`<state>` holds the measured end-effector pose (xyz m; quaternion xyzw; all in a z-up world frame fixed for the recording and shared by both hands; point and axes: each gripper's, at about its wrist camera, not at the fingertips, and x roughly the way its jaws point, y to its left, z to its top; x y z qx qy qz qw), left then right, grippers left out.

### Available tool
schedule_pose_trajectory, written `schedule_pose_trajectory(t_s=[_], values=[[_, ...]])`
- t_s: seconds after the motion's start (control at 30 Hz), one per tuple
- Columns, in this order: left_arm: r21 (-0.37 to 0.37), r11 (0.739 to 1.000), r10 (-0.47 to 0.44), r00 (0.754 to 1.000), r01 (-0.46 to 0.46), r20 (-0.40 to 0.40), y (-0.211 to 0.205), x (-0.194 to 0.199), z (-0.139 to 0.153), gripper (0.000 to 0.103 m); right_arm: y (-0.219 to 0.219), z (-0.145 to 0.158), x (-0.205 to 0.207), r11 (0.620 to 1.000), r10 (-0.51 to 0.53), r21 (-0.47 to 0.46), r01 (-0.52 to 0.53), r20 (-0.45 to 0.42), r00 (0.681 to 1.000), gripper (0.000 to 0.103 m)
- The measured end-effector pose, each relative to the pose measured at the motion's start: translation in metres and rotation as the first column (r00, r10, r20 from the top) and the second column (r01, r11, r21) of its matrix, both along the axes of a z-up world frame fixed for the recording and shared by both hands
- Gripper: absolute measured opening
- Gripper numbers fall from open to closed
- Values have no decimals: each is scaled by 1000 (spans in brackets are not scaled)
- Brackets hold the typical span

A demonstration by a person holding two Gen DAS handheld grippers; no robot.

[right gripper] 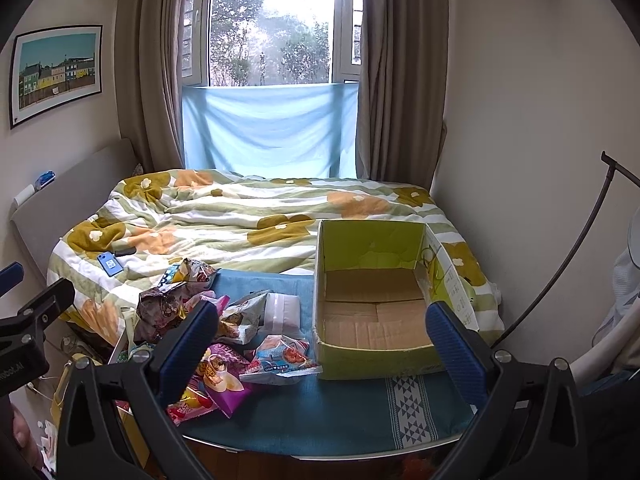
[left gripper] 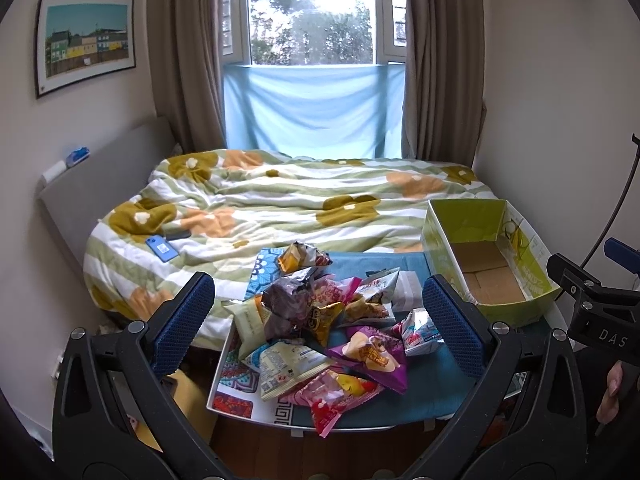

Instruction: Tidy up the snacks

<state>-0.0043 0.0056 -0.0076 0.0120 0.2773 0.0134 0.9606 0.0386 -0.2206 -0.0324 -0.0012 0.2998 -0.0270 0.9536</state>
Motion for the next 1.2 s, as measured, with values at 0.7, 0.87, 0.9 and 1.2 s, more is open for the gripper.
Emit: schedule_pose_trajectory(t_s=[0.7,0.87,0.9,1.2], values=[[36,999,36,999,-36,8,-2,0,3,103,0,2,-3,1000,8,0,-8,14,1000,103],[41,998,40,999,-40,10,-2,0,3,103,2,2,-4,1000,19,2,-19,15,1000,103],[38,999,36,999,-37,10,-1,-1,3,103,2,2,-4,1000,20,2,-20,15,1000,103],[18,1000,24,1000,-25,8,3,-2,3,103,1,3,-5,1000,25,3,-25,20,1000,103]])
